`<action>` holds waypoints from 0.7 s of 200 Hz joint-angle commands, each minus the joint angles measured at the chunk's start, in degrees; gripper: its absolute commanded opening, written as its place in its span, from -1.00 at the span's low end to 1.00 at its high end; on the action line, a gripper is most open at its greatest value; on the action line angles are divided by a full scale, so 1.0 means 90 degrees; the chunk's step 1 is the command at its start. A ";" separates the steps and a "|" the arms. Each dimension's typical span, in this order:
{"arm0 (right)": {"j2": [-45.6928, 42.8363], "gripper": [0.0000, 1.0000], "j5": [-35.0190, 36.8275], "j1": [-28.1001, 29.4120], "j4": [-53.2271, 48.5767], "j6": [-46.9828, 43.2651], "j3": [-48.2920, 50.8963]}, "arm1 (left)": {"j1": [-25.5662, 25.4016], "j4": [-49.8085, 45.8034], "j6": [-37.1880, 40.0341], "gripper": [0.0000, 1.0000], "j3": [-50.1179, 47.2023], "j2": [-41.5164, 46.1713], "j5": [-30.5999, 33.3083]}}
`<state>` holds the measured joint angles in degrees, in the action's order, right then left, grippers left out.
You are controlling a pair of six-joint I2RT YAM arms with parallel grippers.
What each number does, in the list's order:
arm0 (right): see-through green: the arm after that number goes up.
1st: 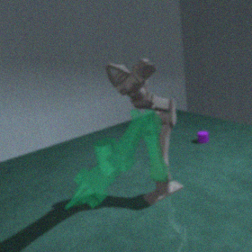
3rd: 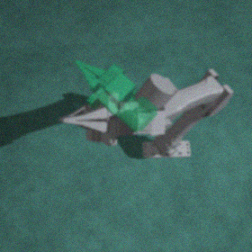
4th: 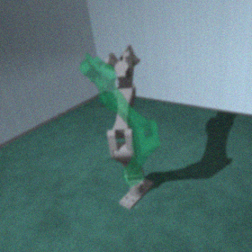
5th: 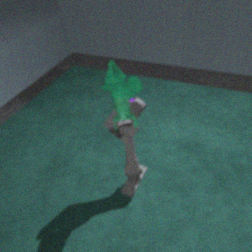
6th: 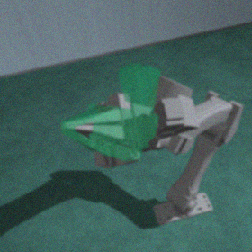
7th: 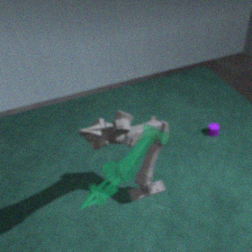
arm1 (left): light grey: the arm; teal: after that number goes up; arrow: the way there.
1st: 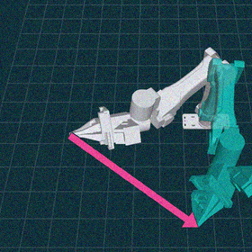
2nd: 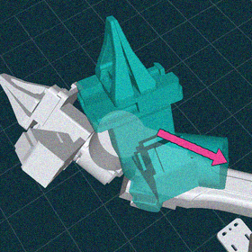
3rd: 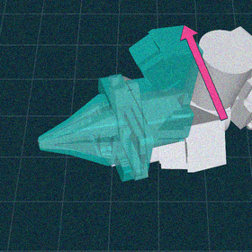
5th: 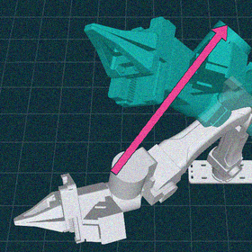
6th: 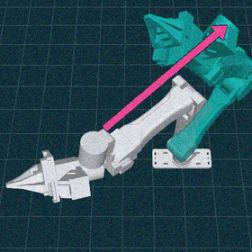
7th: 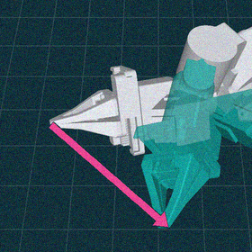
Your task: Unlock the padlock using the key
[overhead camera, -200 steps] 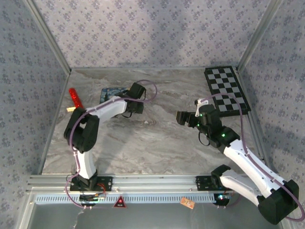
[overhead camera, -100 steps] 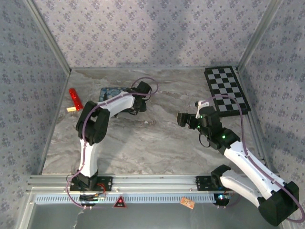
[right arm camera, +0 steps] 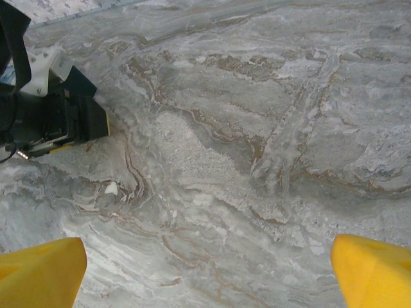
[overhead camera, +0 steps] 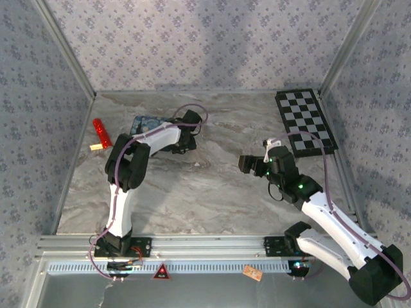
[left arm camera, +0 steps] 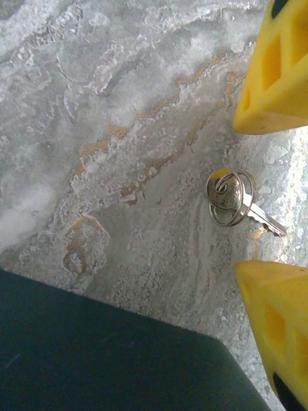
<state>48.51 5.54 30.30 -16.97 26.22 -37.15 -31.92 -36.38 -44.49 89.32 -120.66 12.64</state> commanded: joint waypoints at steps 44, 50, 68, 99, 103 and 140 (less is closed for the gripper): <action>-0.0118 0.99 -0.0100 0.0041 0.0046 0.0210 0.0153 | 0.0085 0.0133 -0.0131 -0.22 0.0309 -0.0332 -0.0397; -0.0128 1.00 -0.0108 0.0045 0.0047 0.0212 0.0162 | 0.0091 0.0126 -0.0134 -0.25 0.0302 -0.0343 -0.0381; -0.0133 1.00 -0.0125 0.0048 0.0042 0.0239 0.0181 | 0.0100 0.0163 -0.0101 -0.38 0.0292 -0.0331 -0.0330; -0.0118 1.00 -0.0142 0.0059 0.0079 0.0286 0.0211 | 0.0112 0.0058 0.0052 -0.49 0.0387 -0.0308 -0.0110; -0.0122 1.00 -0.0160 0.0060 0.0077 0.0290 0.0213 | 0.0111 0.0042 0.0078 -0.51 0.0404 -0.0304 -0.0084; -0.0126 1.00 -0.0152 0.0070 0.0079 0.0290 0.0202 | 0.0111 0.0028 0.0263 -0.63 0.0389 -0.0198 0.0070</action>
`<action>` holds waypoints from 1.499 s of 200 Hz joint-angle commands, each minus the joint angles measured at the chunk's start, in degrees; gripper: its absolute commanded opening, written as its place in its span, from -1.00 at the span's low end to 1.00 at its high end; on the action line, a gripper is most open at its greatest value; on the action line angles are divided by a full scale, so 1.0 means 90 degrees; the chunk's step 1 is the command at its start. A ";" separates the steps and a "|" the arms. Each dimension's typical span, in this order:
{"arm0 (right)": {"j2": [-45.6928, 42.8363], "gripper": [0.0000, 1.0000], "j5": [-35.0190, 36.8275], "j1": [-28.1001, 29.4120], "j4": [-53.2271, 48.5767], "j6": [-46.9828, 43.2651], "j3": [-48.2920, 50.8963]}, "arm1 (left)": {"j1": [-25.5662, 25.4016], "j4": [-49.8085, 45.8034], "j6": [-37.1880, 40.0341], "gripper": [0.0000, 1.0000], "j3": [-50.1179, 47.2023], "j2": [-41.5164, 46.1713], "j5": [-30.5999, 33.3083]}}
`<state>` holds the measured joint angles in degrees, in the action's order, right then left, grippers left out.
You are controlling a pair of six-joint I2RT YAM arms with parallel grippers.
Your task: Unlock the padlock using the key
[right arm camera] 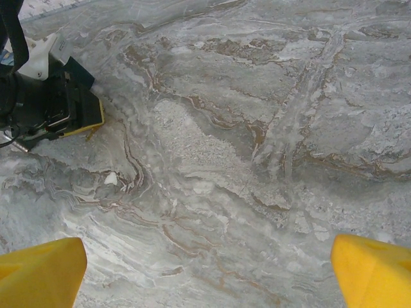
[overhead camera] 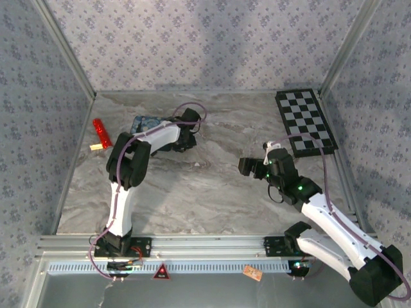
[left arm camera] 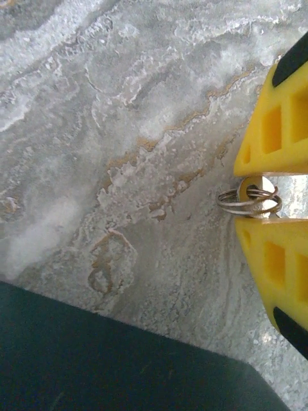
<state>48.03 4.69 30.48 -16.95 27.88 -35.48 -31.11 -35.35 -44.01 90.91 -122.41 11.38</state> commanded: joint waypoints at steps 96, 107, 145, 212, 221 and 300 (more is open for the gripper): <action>0.0005 1.00 -0.0087 0.0080 0.0115 0.0135 -0.0032 | 0.0027 0.0408 0.0744 -1.00 -0.0280 0.0525 0.0166; 0.0005 1.00 -0.0098 0.0083 0.0119 0.0130 -0.0032 | 0.0020 0.0583 0.0913 -1.00 -0.0432 0.0664 0.0028; 0.0053 1.00 -0.0193 0.0091 0.0262 0.0007 0.0015 | -0.0109 0.1315 0.1850 -1.00 -0.1195 0.1630 -0.0678; 0.0389 0.84 -0.1624 0.0186 0.1220 -0.0716 -0.0006 | -0.0743 0.1388 0.3425 -1.00 -0.2132 0.3835 -0.2077; 0.0470 0.78 -0.1801 0.0263 0.1359 -0.0810 -0.0022 | -0.0764 0.1371 0.3357 -1.00 -0.2166 0.4013 -0.2389; 0.0201 0.04 -0.2518 0.0795 0.2475 -0.2005 0.0087 | -0.1303 0.0615 0.3423 -1.00 -0.1775 0.4767 -0.3643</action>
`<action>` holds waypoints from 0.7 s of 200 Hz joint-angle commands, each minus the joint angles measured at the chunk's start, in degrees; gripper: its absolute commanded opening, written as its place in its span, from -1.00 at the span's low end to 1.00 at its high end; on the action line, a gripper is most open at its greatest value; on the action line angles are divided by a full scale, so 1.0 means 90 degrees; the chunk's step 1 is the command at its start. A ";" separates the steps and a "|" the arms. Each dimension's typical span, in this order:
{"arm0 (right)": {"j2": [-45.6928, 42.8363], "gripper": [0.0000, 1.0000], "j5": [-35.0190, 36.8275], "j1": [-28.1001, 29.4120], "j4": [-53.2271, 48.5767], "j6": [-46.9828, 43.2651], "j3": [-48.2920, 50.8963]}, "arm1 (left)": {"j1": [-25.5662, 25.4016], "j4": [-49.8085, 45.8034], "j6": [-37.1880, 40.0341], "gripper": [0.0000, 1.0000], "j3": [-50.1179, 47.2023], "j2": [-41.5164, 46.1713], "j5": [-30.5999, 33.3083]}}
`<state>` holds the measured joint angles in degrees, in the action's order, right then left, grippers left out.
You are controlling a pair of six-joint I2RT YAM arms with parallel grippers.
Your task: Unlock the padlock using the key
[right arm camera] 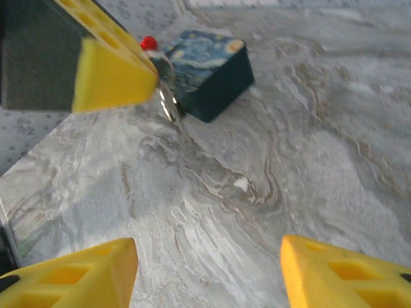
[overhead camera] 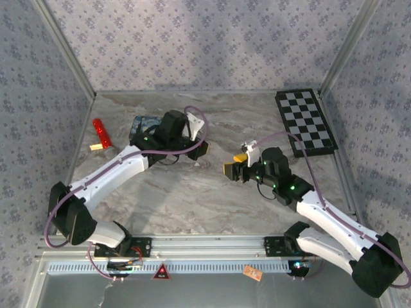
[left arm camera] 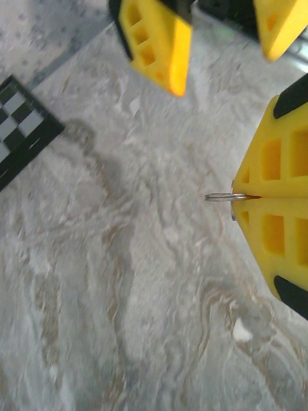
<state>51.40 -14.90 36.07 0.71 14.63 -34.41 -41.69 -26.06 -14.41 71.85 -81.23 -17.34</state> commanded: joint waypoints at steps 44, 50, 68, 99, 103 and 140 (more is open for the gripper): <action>-0.0044 -0.15 -0.0444 0.0287 0.0619 -0.0773 -0.0212 | -0.0340 -0.0655 0.0146 -1.00 0.0584 0.0161 -0.0552; -0.0008 -0.16 -0.0516 0.0298 0.0610 -0.0784 -0.0251 | -0.0367 -0.0686 0.0155 -1.00 0.0616 0.0147 -0.0556; 0.0079 -0.19 -0.0630 0.0370 0.0598 -0.0841 -0.0315 | -0.0438 -0.0714 0.0156 -1.00 0.0676 0.0131 -0.0619; 0.0139 -0.37 -0.0500 0.0521 0.0655 -0.0993 -0.0336 | -0.0511 -0.0787 0.0179 -1.00 0.0770 0.0099 -0.0757; 0.0139 -0.40 -0.0471 0.0539 0.0660 -0.1010 -0.0336 | -0.0516 -0.0816 0.0179 -1.00 0.0789 0.0082 -0.0754; 0.0076 -0.54 -0.0153 0.0646 0.0640 -0.1220 -0.0308 | -0.0567 -0.0923 0.0231 -1.00 0.0866 0.0055 -0.0783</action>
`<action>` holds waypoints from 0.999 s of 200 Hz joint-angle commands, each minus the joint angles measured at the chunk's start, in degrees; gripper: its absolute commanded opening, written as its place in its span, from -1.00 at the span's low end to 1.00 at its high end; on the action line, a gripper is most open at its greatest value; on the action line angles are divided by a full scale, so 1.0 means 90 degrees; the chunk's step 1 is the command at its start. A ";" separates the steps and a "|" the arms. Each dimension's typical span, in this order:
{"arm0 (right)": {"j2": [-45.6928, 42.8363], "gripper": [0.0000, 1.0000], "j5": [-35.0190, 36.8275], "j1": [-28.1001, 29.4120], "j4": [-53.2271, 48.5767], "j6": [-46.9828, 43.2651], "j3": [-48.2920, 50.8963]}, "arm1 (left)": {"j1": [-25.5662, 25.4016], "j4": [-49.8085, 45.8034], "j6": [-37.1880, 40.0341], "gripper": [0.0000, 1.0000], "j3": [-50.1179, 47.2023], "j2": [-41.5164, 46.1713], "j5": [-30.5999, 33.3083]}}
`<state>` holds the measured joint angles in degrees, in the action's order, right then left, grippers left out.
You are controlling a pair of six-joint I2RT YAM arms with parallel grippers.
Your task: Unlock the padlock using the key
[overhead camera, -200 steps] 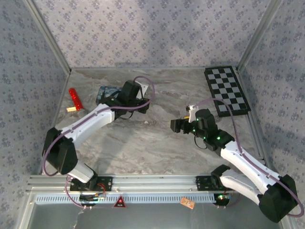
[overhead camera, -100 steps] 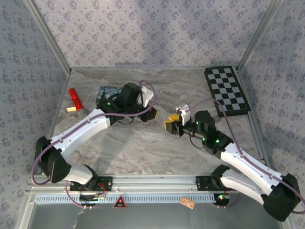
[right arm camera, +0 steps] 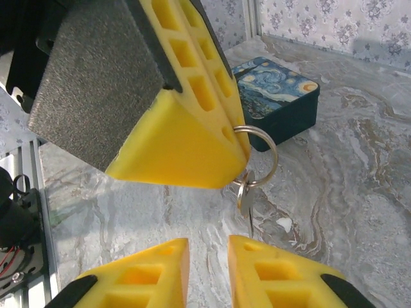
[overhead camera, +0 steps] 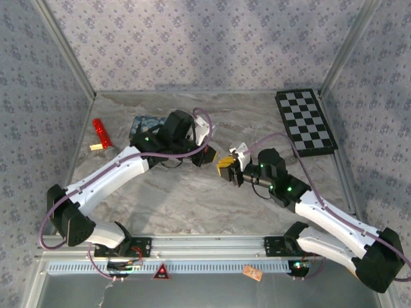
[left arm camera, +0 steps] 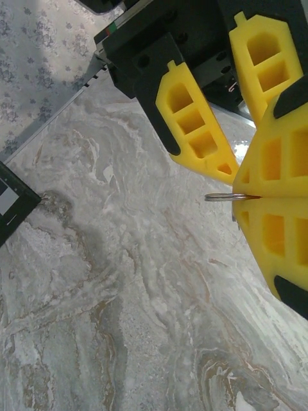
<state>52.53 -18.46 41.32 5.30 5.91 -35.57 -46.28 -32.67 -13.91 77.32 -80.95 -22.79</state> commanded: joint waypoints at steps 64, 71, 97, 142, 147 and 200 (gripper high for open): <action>-0.0114 -0.68 0.0561 0.0101 0.0187 -0.0335 -0.0145 | -0.0119 -0.0295 0.0235 -1.00 0.0329 -0.0075 -0.0243; -0.0105 -0.68 0.0529 0.0101 0.0197 -0.0334 -0.0158 | -0.0135 -0.0327 0.0247 -1.00 0.0339 -0.0104 -0.0242; -0.0114 -0.69 0.0470 0.0126 0.0201 -0.0328 -0.0159 | -0.0164 -0.0356 0.0240 -1.00 0.0389 -0.0172 -0.0217; -0.0105 -0.80 0.0632 0.0165 0.0211 -0.0354 -0.0169 | -0.0227 -0.0362 0.0256 -1.00 0.0413 -0.0216 -0.0256; -0.0114 -0.83 0.0654 0.0165 0.0217 -0.0353 -0.0169 | -0.0233 -0.0379 0.0253 -1.00 0.0421 -0.0224 -0.0261; -0.0089 -0.65 0.0330 0.0184 0.0208 -0.0323 -0.0150 | -0.0234 -0.0415 0.0256 -1.00 0.0414 -0.0251 -0.0223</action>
<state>52.36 -13.58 42.41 5.85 3.33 -35.57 -47.70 -35.83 -12.84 79.24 -82.67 -23.29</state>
